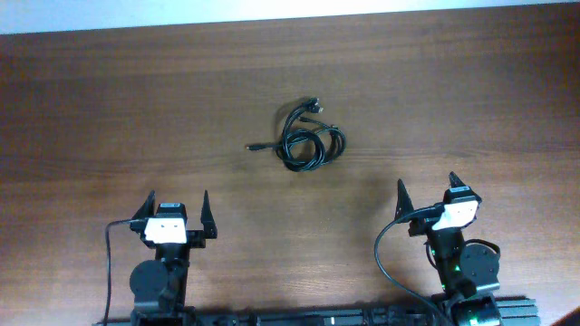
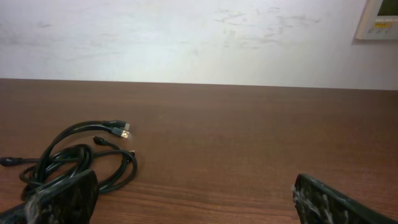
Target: Untangle cables
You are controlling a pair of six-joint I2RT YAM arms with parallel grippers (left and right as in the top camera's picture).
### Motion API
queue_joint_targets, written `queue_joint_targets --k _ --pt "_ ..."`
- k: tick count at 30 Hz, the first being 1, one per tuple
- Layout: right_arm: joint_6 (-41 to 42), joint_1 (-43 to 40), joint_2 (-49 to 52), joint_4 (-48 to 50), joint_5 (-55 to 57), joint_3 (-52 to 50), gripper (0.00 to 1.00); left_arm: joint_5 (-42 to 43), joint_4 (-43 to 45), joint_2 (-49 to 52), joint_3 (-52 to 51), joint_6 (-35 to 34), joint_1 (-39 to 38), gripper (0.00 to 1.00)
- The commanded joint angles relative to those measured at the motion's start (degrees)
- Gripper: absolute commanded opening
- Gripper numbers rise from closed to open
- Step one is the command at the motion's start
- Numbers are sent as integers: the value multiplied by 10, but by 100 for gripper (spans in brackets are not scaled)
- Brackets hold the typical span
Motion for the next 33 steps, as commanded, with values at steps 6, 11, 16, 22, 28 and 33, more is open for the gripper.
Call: queue_joint_targets --k 6,11,16,22,28,33 --pt "3 4 -6 -4 5 -3 99 9 -9 107 83 -4 3 99" --pt "3 4 -6 -4 5 -3 99 9 -40 198 147 -4 3 99" --pt "3 4 -6 -4 5 -3 99 9 -94 311 234 -4 3 99" --pt "3 4 -6 -4 5 -3 99 14 -196 438 332 -3 3 99" --pt "3 4 -6 -4 5 -3 99 75 -261 498 362 -4 3 99" --pt "3 4 -6 -4 5 -3 99 114 -261 497 362 -4 3 99"
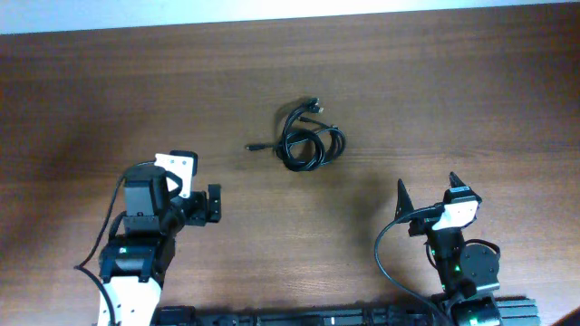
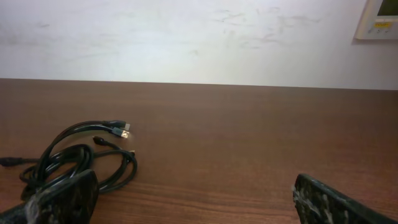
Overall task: Untangle cables
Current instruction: 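Reach the left gripper forward to the black cable bundle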
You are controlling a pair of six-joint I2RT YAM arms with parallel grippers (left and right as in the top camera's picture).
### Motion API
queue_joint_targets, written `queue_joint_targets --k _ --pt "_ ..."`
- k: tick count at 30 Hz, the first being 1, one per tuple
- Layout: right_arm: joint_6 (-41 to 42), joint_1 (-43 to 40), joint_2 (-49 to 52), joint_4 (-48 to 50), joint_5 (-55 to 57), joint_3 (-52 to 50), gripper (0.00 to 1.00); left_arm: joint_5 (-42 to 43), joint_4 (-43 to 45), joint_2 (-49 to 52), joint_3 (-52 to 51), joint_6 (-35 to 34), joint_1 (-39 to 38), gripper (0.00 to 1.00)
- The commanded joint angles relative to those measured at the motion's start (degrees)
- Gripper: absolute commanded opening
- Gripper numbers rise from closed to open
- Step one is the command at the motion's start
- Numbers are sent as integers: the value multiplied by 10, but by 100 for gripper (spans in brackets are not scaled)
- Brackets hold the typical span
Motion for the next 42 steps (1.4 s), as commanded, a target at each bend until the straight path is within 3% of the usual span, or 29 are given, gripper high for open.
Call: queue_joint_targets --k 1,4,7,14,20,22,30,42 --pt "3 4 -6 -4 5 -3 99 40 9 -1 15 -3 3 99" --pt "3 4 -6 -4 5 -3 99 66 30 -1 15 -7 3 99" --pt "3 4 -6 -4 5 -3 99 71 74 -1 23 -56 3 97" --pt "3 4 -6 -4 5 -3 99 70 86 72 111 -43 -3 93" --pt "3 4 -6 -4 5 -3 99 9 86 192 198 0 -89 92" --pt "3 4 -6 -4 5 -3 99 -11 93 230 213 0 -117 97" --pt "3 4 -6 -4 5 -3 98 -2 133 325 214 -1 -157 99" --pt "3 4 -6 -4 5 -3 99 -2 133 337 214 -1 -157 99"
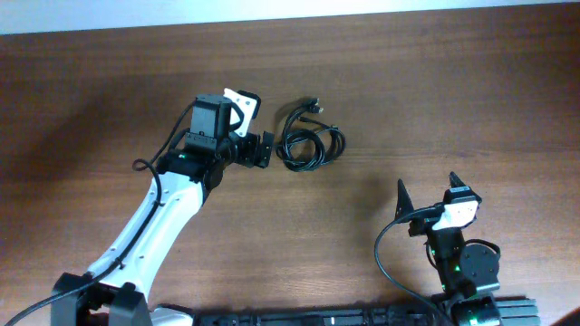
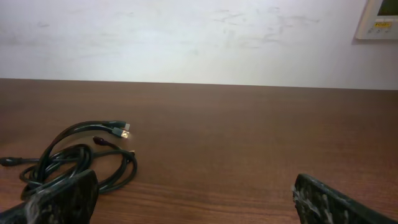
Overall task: Untangle cables
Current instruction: 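Reach the left gripper forward to the black cable bundle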
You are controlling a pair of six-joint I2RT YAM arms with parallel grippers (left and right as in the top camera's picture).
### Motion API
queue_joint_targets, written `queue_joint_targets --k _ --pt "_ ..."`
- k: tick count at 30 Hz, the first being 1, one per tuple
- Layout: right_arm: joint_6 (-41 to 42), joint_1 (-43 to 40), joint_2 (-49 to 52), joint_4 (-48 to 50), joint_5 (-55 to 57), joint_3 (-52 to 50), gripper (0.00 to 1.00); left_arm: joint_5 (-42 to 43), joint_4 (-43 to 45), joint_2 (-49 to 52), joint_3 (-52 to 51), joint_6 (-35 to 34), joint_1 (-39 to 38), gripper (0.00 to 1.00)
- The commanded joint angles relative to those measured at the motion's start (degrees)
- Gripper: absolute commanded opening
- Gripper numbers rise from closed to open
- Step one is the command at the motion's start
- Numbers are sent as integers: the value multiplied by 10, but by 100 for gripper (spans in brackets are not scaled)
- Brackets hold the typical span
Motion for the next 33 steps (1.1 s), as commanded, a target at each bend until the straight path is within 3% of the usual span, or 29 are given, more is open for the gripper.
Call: queue_joint_targets --k 1,24,33 --pt "2 4 -6 -4 5 -3 99 -5 3 5 10 9 -1 99" --pt "2 4 -6 -4 5 -3 99 7 125 89 10 14 -2 100" --pt "2 4 -6 -4 5 -3 99 7 155 137 19 23 -21 96"
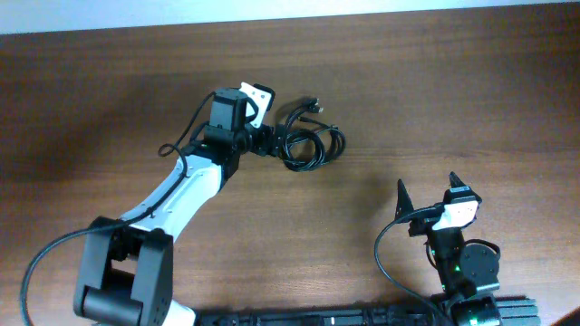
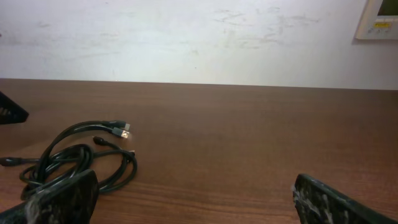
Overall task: Untangle cables
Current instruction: 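Reach the left gripper forward to the black cable bundle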
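Observation:
A tangle of black cables [image 1: 311, 143] lies coiled on the brown table [image 1: 453, 100], with plug ends [image 1: 314, 106] sticking out at its far side. My left gripper [image 1: 272, 142] reaches in at the bundle's left edge and covers the stray plug end there; its fingers look parted, with nothing lifted. In the right wrist view the cables [image 2: 81, 155] lie at the left, and one left fingertip [image 2: 11, 111] pokes in at the frame edge. My right gripper [image 2: 199, 205] stands open and empty near the front edge, well clear of the bundle.
A white wall [image 2: 186, 37] rises behind the far table edge, with a pale wall panel [image 2: 379, 18] at the upper right. The right arm's base [image 1: 467, 267] and its own black cable sit at the front right.
My left gripper has moved a little right and farther back, from just left of the bundle to its left edge, over the stray plug. The cables and the right arm have not moved.
Both grippers first rested open at the front of the table. The left arm then stood raised at the front left, later reached out just left of the bundle, and now sits at the bundle's edge. The right arm and the cables stayed still throughout.

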You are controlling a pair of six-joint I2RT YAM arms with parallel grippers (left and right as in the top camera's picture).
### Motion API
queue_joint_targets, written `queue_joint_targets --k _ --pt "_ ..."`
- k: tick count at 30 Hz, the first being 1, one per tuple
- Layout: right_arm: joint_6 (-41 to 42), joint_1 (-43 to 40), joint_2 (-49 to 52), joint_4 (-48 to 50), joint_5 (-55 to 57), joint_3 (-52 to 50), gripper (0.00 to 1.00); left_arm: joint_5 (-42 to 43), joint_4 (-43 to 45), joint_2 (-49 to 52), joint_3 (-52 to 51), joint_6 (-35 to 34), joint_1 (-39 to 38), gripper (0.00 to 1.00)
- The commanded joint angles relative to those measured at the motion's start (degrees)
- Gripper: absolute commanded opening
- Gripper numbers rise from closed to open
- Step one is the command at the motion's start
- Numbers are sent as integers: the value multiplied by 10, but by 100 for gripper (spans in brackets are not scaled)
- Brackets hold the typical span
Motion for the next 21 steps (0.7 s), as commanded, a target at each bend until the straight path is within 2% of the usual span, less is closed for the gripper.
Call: queue_joint_targets --k 1,7,21 --pt "2 4 -6 -4 5 -3 99 7 2 22 13 11 -6 96" --pt "2 4 -5 -4 5 -3 99 7 -35 26 13 11 -22 97" --pt "2 4 -5 -4 5 -3 99 6 -35 42 13 11 -44 99"
